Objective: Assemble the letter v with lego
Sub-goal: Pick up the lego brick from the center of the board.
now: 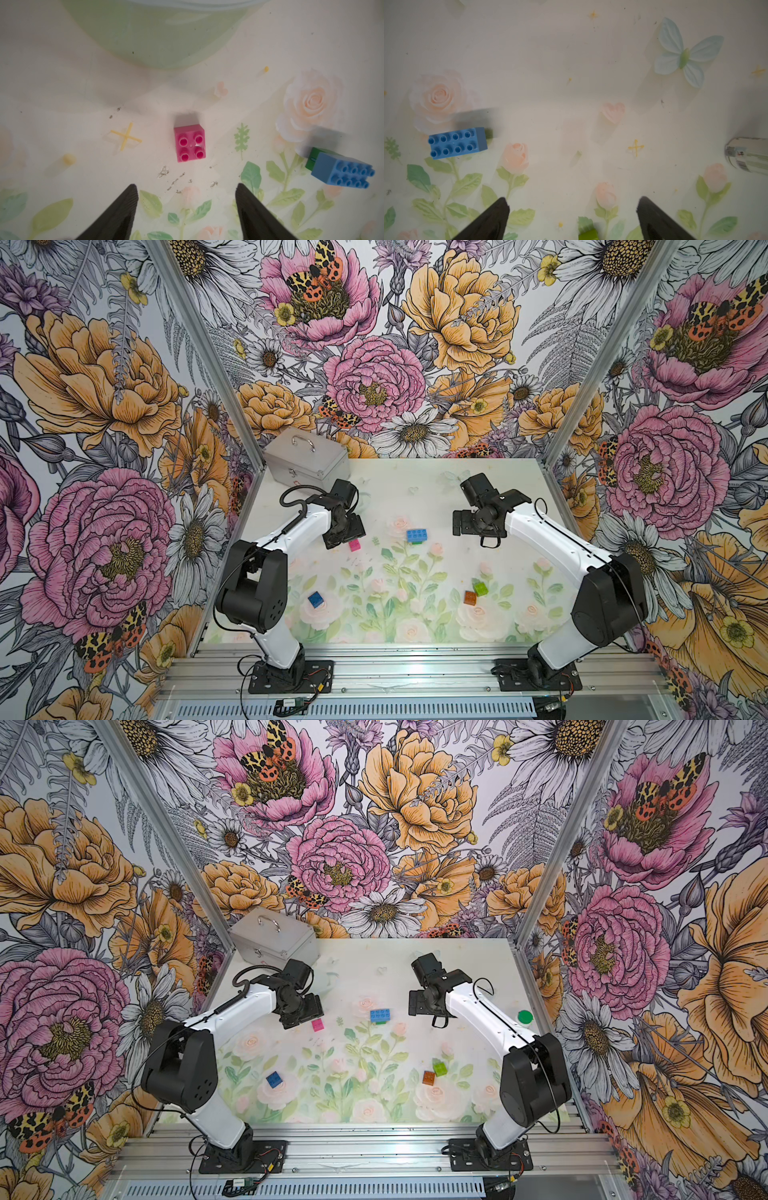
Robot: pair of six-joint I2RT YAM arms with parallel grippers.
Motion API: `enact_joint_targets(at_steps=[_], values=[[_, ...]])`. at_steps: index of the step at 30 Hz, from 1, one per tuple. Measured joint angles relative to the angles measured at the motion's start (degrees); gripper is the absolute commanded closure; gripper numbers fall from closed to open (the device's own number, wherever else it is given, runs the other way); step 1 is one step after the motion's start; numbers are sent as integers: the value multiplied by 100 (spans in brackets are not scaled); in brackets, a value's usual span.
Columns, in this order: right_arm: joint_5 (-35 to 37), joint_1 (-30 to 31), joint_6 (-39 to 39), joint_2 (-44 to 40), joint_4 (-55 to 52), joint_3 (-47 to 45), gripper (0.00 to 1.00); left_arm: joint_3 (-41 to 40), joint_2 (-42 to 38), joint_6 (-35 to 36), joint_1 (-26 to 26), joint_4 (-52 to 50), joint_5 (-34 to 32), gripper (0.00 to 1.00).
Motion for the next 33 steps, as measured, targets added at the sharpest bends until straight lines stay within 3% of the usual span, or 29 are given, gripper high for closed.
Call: enact_joint_targets(at_steps=[3,16,21,29,33], values=[[2,-74,0,-227,118,-389,1,225,313,-63,-72,-17,-107,34],[15,-212,0,-393,315,-813,1,350,1097,-188,-247,-57,-358,33],[-2,-212,2,-393,409,-820,1,455,1300,-114,-275,-79,-378,42],[-2,-212,2,-393,457,-824,1,531,1416,-20,-275,-66,-380,48],[-111,-210,7,-393,557,-828,1,531,1416,15,-286,-48,-387,60]])
